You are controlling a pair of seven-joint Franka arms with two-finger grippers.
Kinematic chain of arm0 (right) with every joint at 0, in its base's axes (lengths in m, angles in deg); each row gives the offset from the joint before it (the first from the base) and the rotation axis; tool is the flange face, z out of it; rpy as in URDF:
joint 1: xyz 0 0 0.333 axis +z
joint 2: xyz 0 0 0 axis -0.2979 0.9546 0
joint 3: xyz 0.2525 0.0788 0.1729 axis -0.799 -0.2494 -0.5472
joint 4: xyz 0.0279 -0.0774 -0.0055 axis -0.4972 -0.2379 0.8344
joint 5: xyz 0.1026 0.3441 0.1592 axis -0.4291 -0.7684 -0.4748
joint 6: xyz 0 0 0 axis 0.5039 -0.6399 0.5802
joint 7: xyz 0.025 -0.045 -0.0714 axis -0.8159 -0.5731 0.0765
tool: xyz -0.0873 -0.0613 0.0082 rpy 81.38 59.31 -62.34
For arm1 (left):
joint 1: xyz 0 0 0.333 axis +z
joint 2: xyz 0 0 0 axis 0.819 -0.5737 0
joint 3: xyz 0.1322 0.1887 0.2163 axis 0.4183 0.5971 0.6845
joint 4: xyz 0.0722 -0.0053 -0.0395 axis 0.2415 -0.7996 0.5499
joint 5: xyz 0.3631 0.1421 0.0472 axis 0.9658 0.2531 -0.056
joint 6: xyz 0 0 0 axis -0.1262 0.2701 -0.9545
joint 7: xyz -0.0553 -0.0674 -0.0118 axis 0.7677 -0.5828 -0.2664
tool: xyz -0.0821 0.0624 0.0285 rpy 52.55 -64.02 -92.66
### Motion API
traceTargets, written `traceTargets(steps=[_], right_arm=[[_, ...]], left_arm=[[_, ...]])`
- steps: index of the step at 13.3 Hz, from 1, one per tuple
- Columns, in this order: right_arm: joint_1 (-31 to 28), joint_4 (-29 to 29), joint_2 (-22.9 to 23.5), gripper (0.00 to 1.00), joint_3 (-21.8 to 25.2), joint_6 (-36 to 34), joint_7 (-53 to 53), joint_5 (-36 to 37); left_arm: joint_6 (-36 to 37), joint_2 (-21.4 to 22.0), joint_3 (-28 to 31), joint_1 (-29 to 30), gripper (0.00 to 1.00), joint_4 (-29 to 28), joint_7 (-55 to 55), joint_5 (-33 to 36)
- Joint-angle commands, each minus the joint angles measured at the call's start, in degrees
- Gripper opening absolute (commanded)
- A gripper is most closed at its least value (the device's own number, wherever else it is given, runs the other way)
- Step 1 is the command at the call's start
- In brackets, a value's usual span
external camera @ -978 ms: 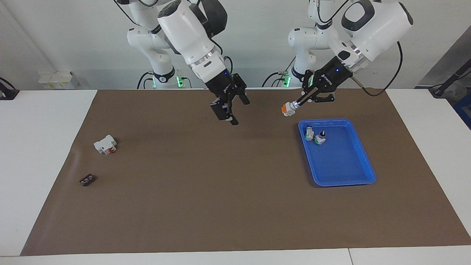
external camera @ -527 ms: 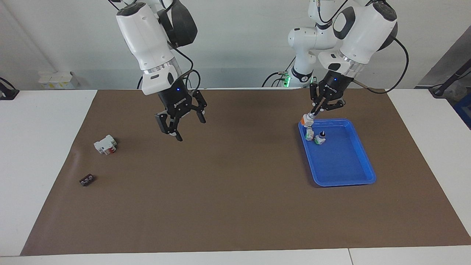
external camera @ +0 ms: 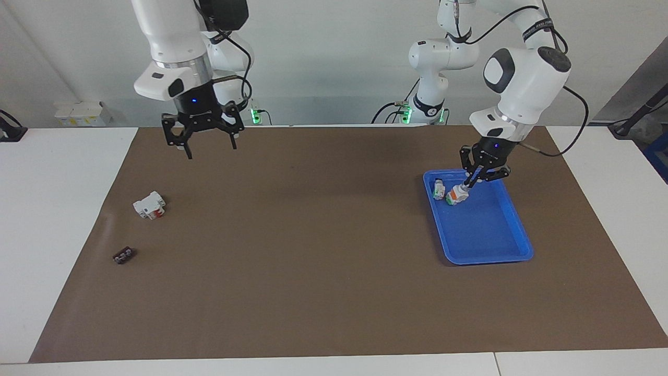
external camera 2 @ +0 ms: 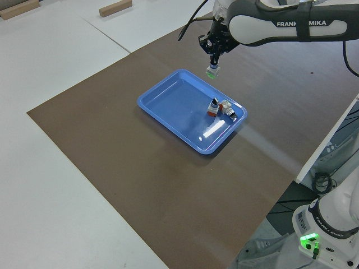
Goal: Turn and place switch with both arms
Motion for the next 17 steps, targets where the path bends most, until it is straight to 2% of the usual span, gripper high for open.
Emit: traceTargets(steps=[1, 3, 4, 6, 7, 9, 10, 11, 12, 14, 16, 17], right_arm=[[-0.2, -0.7, -0.5, 1.00, 4.0, -2.8, 3.1, -1.2], [0.2, -0.8, -0.7, 1.00, 7.8, -5.5, 3.3, -2.3], [3.3, -0.8, -0.8, 1.00, 12.4, -5.9, 3.2, -2.3], [13.2, -0.9, -0.8, 1.00, 24.8, -6.4, 2.3, -2.4], [15.3, -0.8, -0.8, 1.00, 27.1, -6.4, 2.4, -2.5], [15.5, 1.1, 0.2, 1.00, 28.2, -7.7, 2.4, -2.6], [15.5, 3.0, 2.1, 1.00, 28.2, -8.7, 2.4, -2.6], [15.5, 3.4, 2.6, 1.00, 28.2, -8.6, 2.4, -2.5], [15.5, 3.0, 2.4, 1.00, 28.1, -8.6, 2.4, -2.6], [15.7, 1.5, 1.3, 1.00, 28.1, -8.3, 2.2, -2.5], [15.8, 1.5, 0.9, 1.00, 27.6, -8.5, 2.4, -2.5], [15.8, 1.5, 0.9, 1.00, 27.5, -8.6, 2.4, -2.5]], left_arm=[[-2.8, -3.7, -0.2, -0.4, 0.00, 0.2, 1.5, 4.9], [-5.6, -4.3, -0.3, -0.2, 0.00, -1.1, 1.3, 5.5], [-6.2, -4.2, -0.3, -0.8, 0.00, -2.0, 1.4, 5.5], [-7.1, -3.8, -0.3, -1.7, 0.00, -4.5, 1.2, 5.6], [-7.2, -3.2, -0.3, -1.7, 0.00, -5.6, 1.1, 5.5], [-6.9, -2.9, -0.3, -1.8, 0.00, -6.4, 1.6, 5.5], [-6.5, -2.8, -0.3, -1.7, 0.00, -6.4, 1.9, 5.5], [-6.8, -2.8, -0.3, -1.5, 0.42, -6.3, 2.0, 5.5], [-6.4, -2.9, -0.3, -1.1, 0.56, -5.9, 1.9, 5.5], [-6.2, -3.2, -0.2, -1.0, 0.82, -4.6, 2.1, 5.5], [-4.3, -3.1, -0.2, -1.5, 0.88, -2.9, 7.7, 5.5], [-2.7, -2.4, -0.2, -1.8, 0.95, -2.2, 10.4, 5.5]])
